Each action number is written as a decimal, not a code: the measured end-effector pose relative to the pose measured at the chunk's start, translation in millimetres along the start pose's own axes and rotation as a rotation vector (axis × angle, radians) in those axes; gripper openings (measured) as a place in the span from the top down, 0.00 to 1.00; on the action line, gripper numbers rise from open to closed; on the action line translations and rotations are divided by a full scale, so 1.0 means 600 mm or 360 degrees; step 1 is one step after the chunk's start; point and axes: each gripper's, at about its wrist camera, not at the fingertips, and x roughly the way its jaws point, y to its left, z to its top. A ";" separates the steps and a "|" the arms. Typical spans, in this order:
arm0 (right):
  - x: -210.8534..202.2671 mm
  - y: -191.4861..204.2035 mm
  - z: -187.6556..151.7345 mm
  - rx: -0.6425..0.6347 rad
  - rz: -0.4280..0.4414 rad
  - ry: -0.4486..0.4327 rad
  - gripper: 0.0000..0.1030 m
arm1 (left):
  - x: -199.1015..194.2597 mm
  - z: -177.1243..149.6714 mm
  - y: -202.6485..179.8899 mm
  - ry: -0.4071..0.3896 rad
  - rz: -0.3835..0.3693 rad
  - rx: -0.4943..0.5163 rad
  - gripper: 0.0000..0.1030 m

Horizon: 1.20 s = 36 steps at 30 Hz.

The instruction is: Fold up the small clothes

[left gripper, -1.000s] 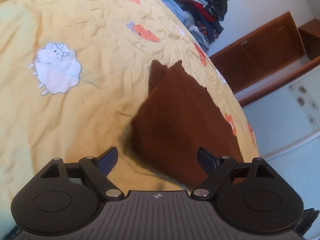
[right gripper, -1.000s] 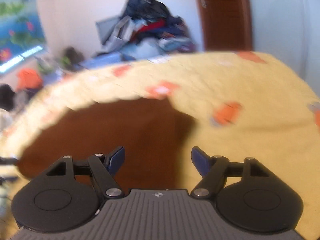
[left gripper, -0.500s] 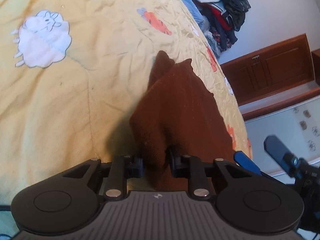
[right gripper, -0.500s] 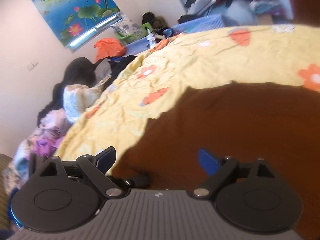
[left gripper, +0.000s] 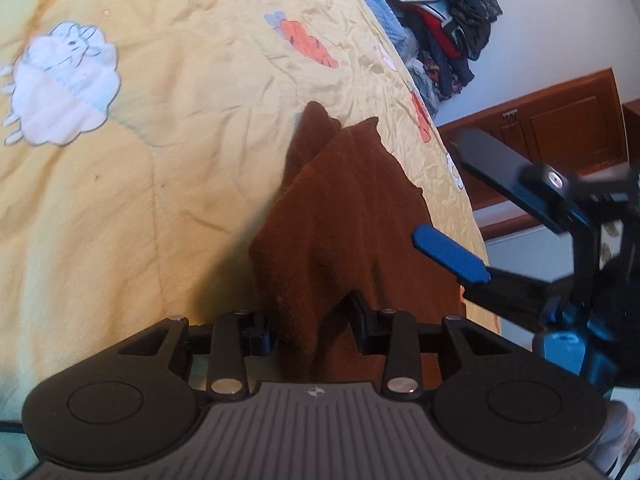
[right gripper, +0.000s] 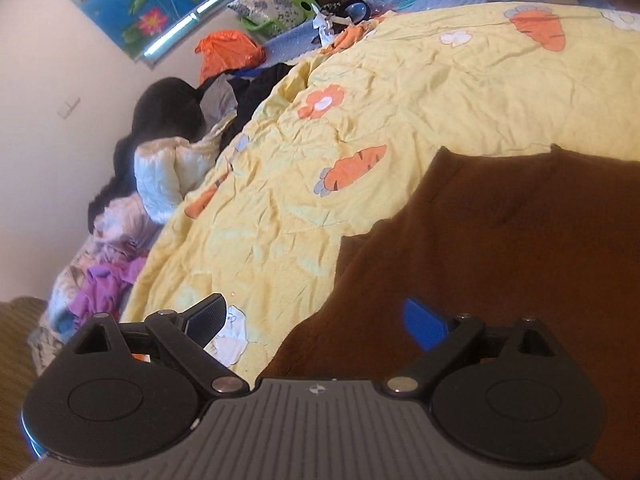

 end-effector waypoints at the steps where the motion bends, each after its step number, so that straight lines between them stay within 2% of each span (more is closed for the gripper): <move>1: 0.003 0.002 -0.002 -0.0008 -0.0001 0.0009 0.07 | 0.000 0.000 -0.002 0.0002 0.0006 0.0021 0.64; 9: 0.004 -0.005 -0.018 0.0013 -0.0030 0.0047 0.07 | 0.003 -0.001 -0.013 0.0011 -0.0004 0.0082 0.54; 14: -0.001 -0.006 -0.017 0.0016 -0.0033 0.0044 0.07 | 0.002 -0.002 -0.020 0.0018 -0.0027 0.0107 0.41; 20: 0.001 0.002 -0.016 -0.0002 -0.0026 0.0055 0.06 | 0.002 0.000 -0.019 0.0024 -0.0040 0.0100 0.39; 21: 0.002 0.002 -0.016 -0.0004 -0.0026 0.0058 0.06 | 0.001 0.000 -0.018 0.0027 -0.0044 0.0092 0.38; 23: 0.003 0.003 -0.016 -0.0006 -0.0030 0.0061 0.06 | 0.000 0.002 -0.010 0.0039 -0.0104 0.0046 0.23; 25: 0.000 0.000 -0.015 0.0001 -0.0032 0.0057 0.06 | 0.000 0.006 0.006 0.0045 -0.0194 -0.0065 0.17; 28: -0.005 -0.006 -0.015 0.0014 -0.0036 0.0046 0.06 | -0.004 0.011 0.029 0.0029 -0.0281 -0.0202 0.17; 33: -0.002 -0.015 -0.009 0.0061 -0.0031 0.0047 0.06 | 0.000 0.017 0.023 -0.0018 -0.0263 -0.0191 0.18; 34: -0.002 -0.014 -0.007 0.0066 -0.0028 0.0044 0.06 | 0.002 0.017 0.021 -0.0037 -0.0244 -0.0181 0.27; 35: -0.002 -0.014 -0.004 0.0070 -0.0021 0.0044 0.06 | 0.002 0.017 0.019 -0.0056 -0.0194 -0.0160 0.74; 36: -0.001 -0.015 -0.001 0.0073 -0.0013 0.0049 0.06 | 0.006 0.018 0.016 -0.0057 -0.0095 -0.0110 0.86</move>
